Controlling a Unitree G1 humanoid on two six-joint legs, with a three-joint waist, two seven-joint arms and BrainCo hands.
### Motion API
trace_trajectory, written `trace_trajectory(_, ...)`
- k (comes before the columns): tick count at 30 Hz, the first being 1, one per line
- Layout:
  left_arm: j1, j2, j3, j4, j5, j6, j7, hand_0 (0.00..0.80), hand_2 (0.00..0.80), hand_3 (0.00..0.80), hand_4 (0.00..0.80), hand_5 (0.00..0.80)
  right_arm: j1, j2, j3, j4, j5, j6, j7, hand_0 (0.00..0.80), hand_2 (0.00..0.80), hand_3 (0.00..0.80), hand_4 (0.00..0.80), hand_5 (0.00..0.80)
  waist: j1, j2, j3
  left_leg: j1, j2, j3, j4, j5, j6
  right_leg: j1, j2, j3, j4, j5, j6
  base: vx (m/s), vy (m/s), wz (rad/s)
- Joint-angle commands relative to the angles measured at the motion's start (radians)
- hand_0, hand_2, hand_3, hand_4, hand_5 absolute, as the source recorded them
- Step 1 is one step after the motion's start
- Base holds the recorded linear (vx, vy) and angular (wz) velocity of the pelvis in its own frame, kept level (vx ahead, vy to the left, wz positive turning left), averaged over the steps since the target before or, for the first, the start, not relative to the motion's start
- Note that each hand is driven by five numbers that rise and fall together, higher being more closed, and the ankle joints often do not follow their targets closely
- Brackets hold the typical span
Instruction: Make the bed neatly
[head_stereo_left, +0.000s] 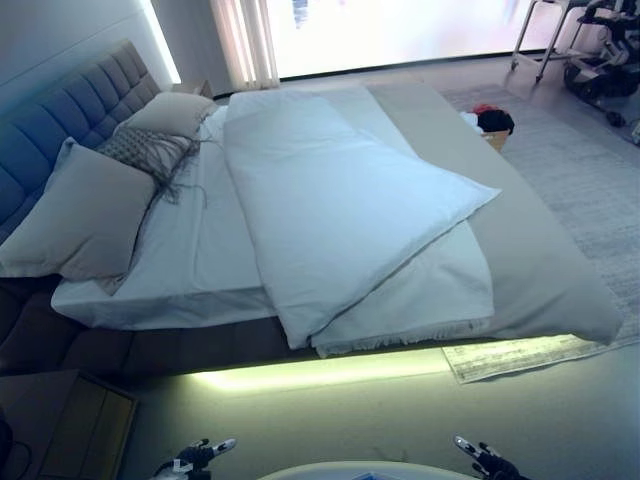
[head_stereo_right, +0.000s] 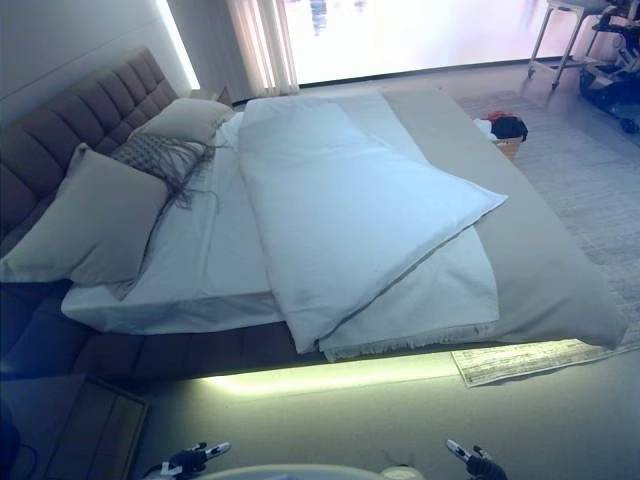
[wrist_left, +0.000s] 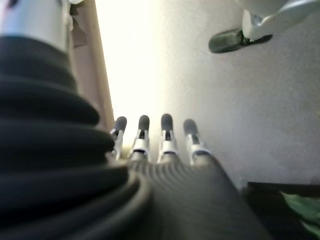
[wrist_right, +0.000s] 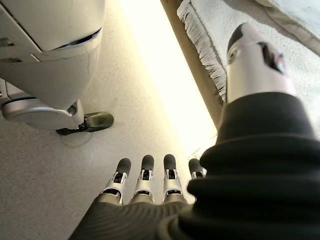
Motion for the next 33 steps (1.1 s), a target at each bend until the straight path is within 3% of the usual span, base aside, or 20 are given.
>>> trace_trajectory(1, -0.043, -0.008, 0.051, 0.047, -0.102, -0.003, -0.030, 0.000, 0.000, 0.000, 0.000, 0.000, -0.083, 0.041, 0.012, 0.060, -0.010, 0.037, -0.004, 0.000, 0.000, 0.000, 0.000, 0.000, -0.008, -0.046, 0.016, -0.023, -0.108, 0.034, 0.028, -0.056, 0.085, 0.011, 0.032, 0.025, 0.014, -0.048, 0.004, 0.000, 0.000, 0.00)
trace_trajectory(10, -0.037, -0.028, 0.113, 0.065, -0.260, 0.000, -0.108, 0.000, 0.000, 0.000, 0.000, 0.000, -0.090, 0.062, 0.005, 0.067, 0.041, 0.043, -0.031, 0.000, 0.000, 0.000, 0.000, 0.000, 0.005, -0.056, 0.010, -0.015, -0.109, 0.029, 0.021, -0.055, 0.083, 0.021, 0.030, 0.013, 0.010, -0.046, 0.002, 0.000, 0.000, 0.00)
trace_trajectory(17, -0.040, -0.020, 0.116, 0.060, -0.266, -0.020, -0.074, 0.000, 0.000, 0.000, 0.000, 0.000, -0.092, 0.063, -0.001, 0.068, 0.050, 0.028, -0.052, 0.000, 0.000, 0.000, 0.000, 0.000, 0.002, -0.052, 0.007, -0.014, -0.108, 0.030, 0.018, -0.053, 0.083, 0.020, 0.032, 0.015, 0.010, -0.047, 0.001, 0.000, 0.000, 0.00)
trace_trajectory(26, -0.048, -0.027, 0.147, 0.043, -0.396, -0.048, -0.083, 0.000, 0.000, 0.000, 0.000, 0.000, -0.096, 0.063, -0.006, 0.065, 0.041, 0.002, -0.078, 0.000, 0.000, 0.000, 0.000, 0.000, 0.004, -0.051, 0.009, -0.012, -0.106, 0.032, 0.021, -0.054, 0.082, 0.023, 0.031, 0.016, 0.010, -0.048, 0.000, 0.000, 0.000, 0.00)
trace_trajectory(33, -0.055, -0.031, 0.127, 0.038, -0.324, -0.061, -0.077, 0.000, 0.000, 0.000, 0.000, 0.000, -0.098, 0.065, -0.003, 0.065, 0.032, -0.023, -0.138, 0.000, 0.000, 0.000, 0.000, 0.000, 0.001, -0.051, 0.014, -0.012, -0.105, 0.036, 0.024, -0.056, 0.083, 0.023, 0.033, 0.017, 0.012, -0.049, -0.001, 0.000, 0.000, 0.00)
